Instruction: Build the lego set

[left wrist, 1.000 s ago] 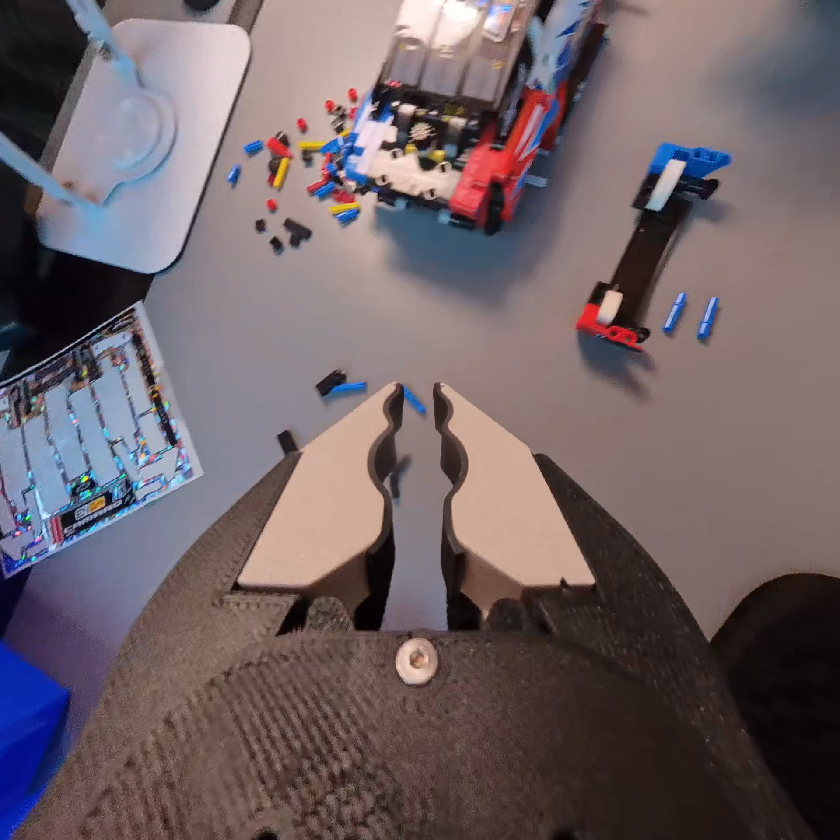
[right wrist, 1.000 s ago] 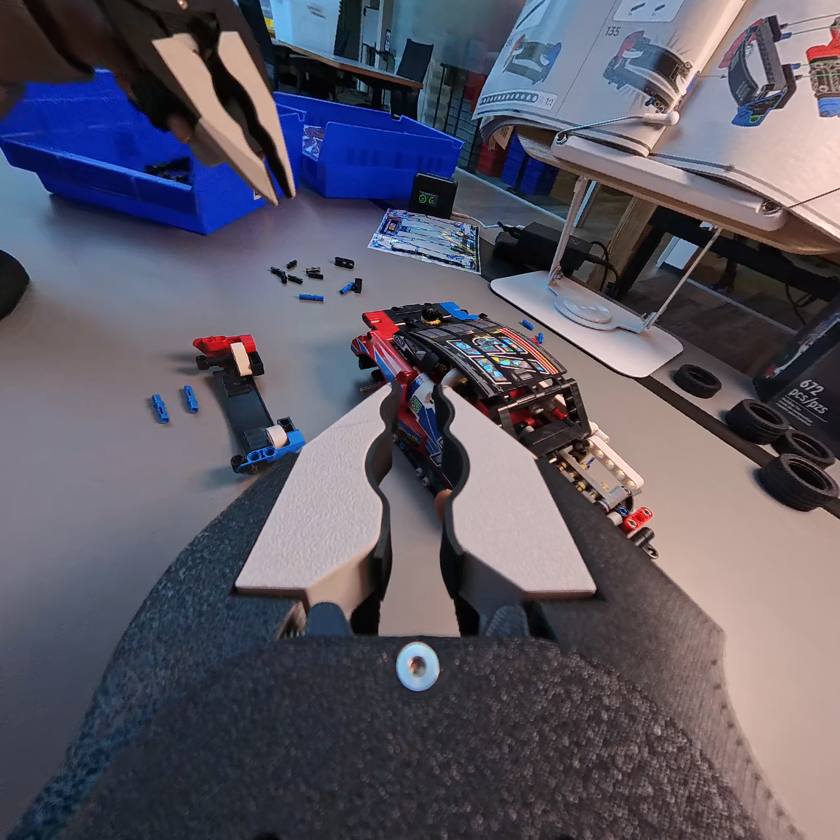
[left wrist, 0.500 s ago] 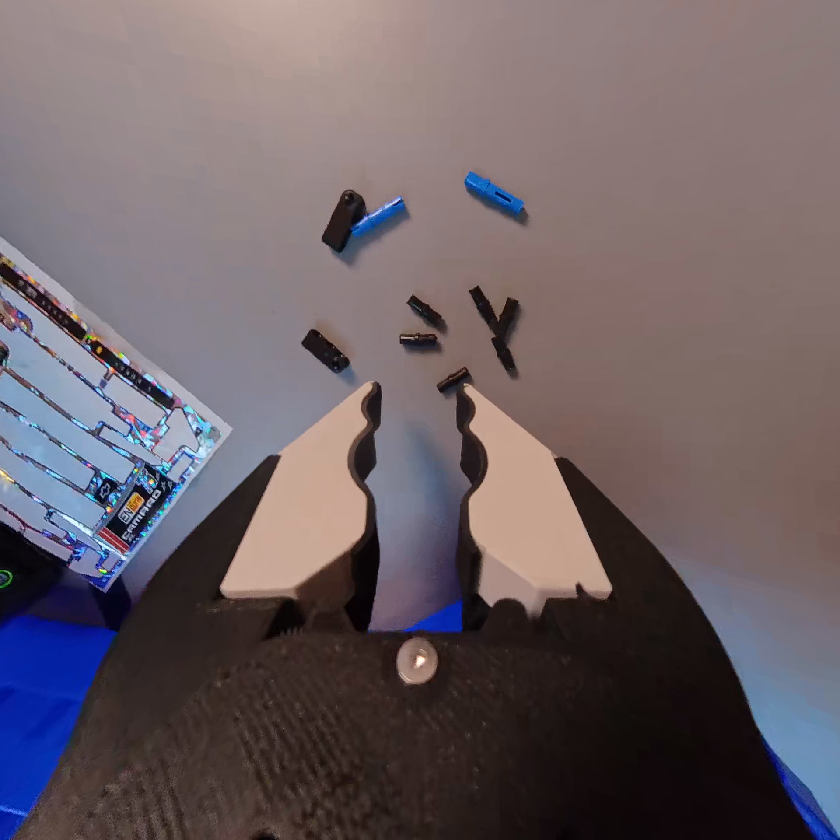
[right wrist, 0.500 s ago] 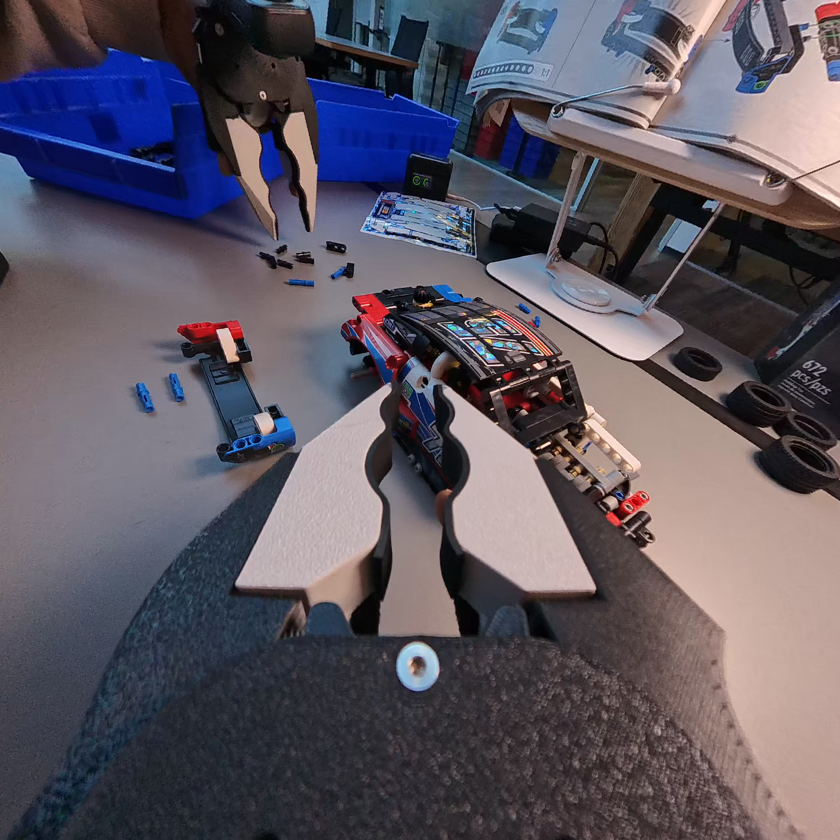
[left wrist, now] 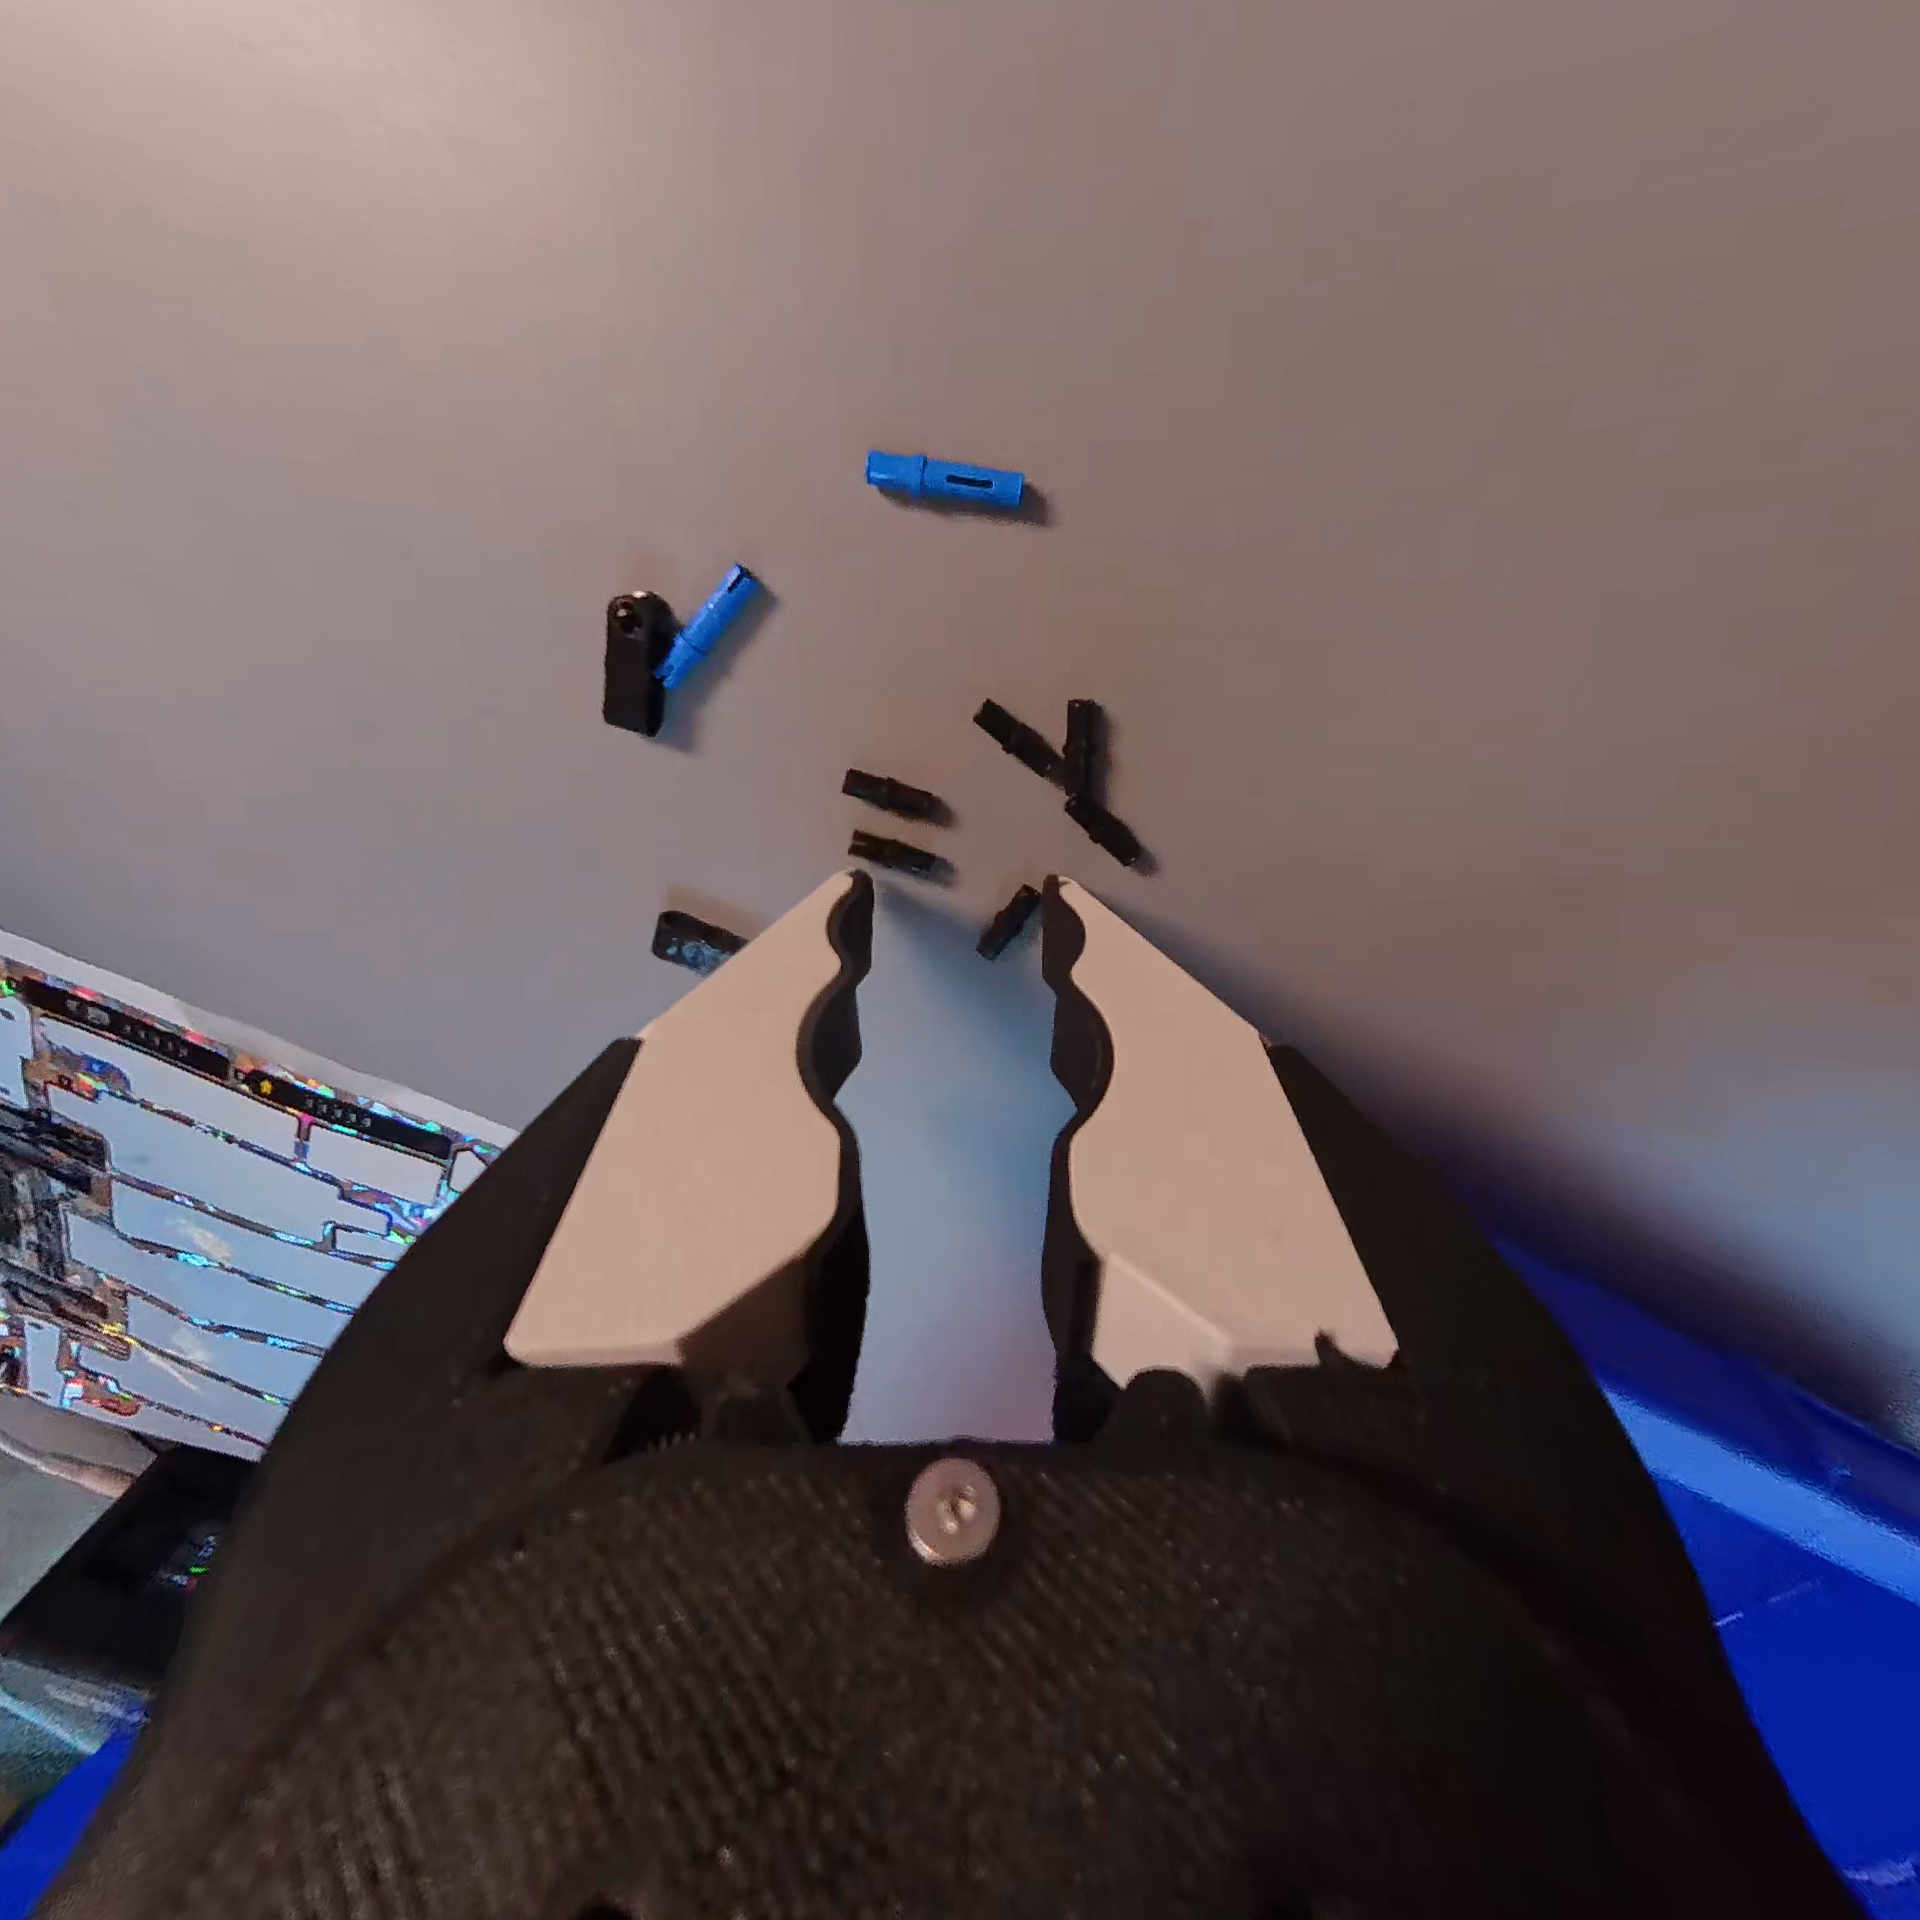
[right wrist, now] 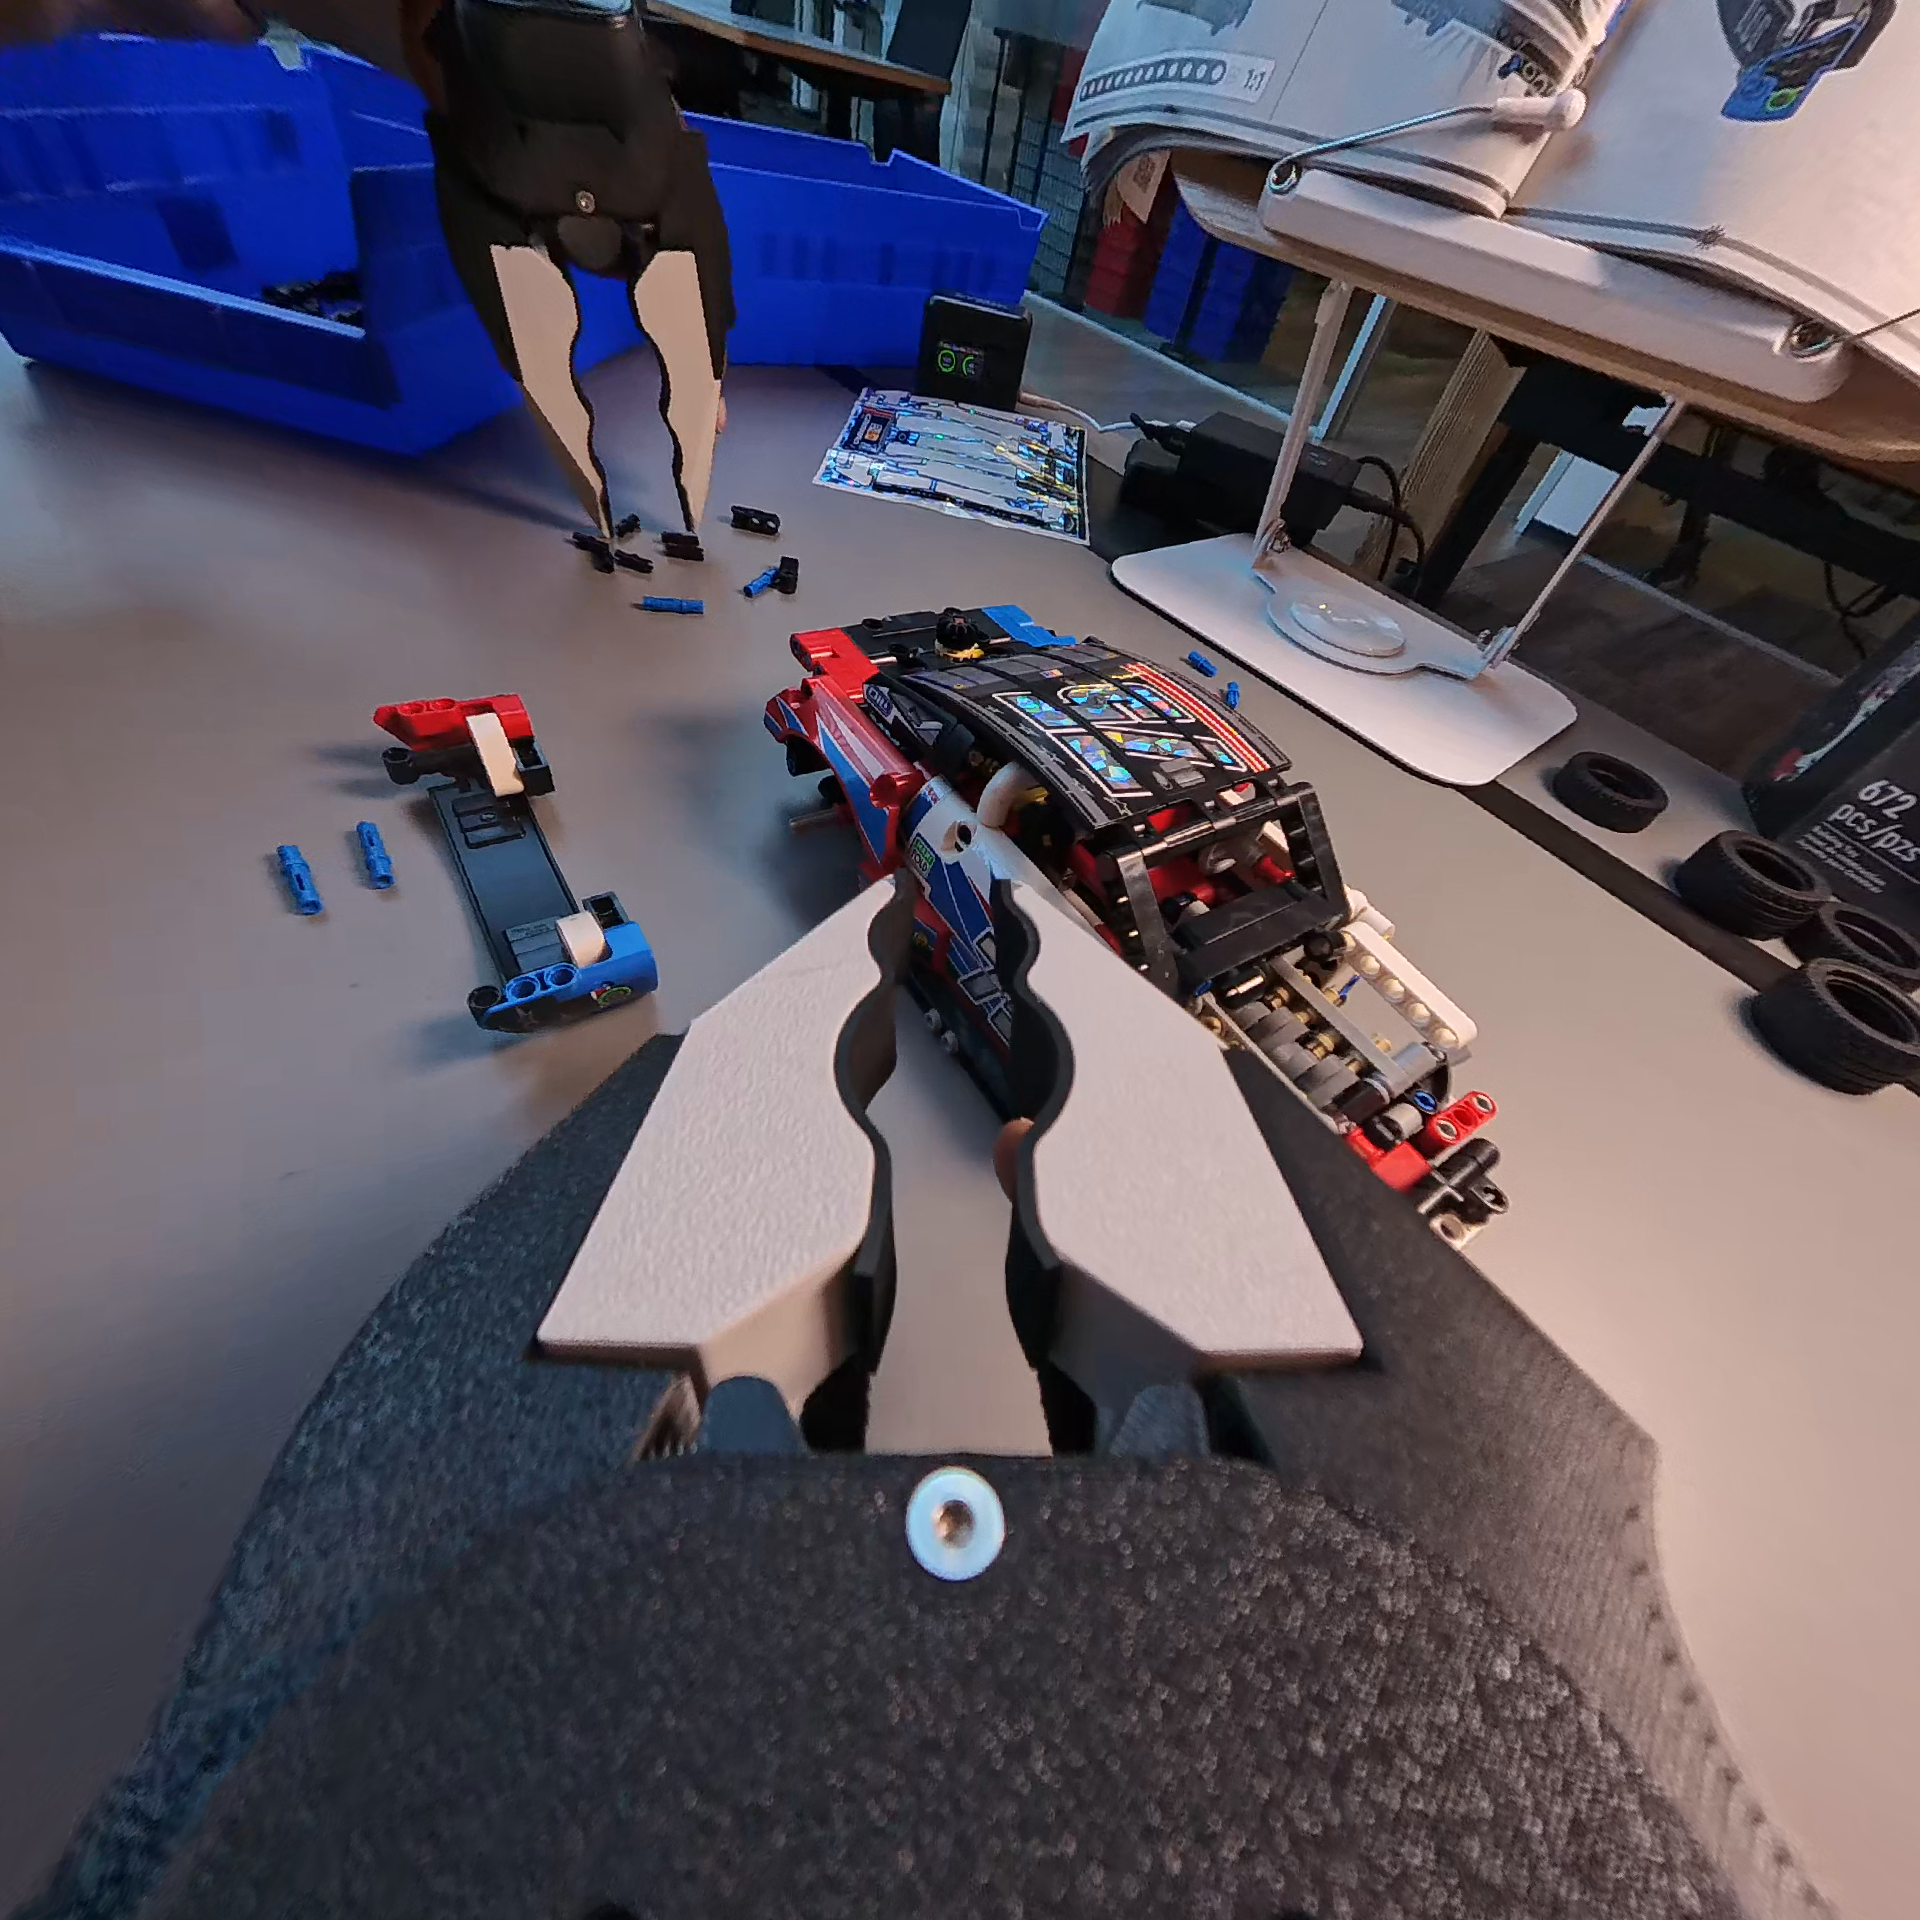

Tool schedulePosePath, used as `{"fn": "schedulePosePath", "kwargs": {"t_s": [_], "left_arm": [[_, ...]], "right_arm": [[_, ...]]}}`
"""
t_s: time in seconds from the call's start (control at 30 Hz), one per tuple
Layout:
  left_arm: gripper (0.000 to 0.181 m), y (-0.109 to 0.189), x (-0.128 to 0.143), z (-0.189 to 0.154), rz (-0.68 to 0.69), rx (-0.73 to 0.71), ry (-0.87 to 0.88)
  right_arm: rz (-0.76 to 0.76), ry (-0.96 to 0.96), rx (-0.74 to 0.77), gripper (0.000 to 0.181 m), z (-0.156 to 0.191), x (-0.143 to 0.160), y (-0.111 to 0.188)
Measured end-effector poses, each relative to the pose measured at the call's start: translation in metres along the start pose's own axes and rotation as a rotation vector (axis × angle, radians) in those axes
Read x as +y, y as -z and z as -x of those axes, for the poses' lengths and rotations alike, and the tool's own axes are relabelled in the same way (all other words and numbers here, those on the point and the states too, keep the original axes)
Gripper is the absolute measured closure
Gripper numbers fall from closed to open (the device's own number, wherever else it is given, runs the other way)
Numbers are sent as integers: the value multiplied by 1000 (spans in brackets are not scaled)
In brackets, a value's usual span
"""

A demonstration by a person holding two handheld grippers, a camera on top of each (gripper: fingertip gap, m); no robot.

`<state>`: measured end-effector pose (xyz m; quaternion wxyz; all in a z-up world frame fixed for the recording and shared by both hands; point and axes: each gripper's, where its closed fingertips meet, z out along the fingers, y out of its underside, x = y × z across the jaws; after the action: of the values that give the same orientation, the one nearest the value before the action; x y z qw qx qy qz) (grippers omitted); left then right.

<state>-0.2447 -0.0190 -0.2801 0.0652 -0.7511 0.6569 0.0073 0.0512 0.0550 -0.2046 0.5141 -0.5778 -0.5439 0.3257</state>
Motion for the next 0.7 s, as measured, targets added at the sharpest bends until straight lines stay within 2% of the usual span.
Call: {"fn": "schedulePosePath", "kwargs": {"t_s": [0.13,0.3,0.57,0.63,0.7], "left_arm": [[152,-1,-2,2,22,22,-27],[156,-1,4,0,37,61,79],[178,-1,4,-9,-17,95,151],[179,0,3,-9,-22,88,167],[179,5,-8,-13,-70,87,188]], "right_arm": [[8,0,2,169,-1,2,0],[8,-3,4,169,-2,2,0],[18,-1,-9,168,1,4,-2],[18,-1,-7,169,1,4,-2],[13,-2,-3,169,0,3,-1]]}}
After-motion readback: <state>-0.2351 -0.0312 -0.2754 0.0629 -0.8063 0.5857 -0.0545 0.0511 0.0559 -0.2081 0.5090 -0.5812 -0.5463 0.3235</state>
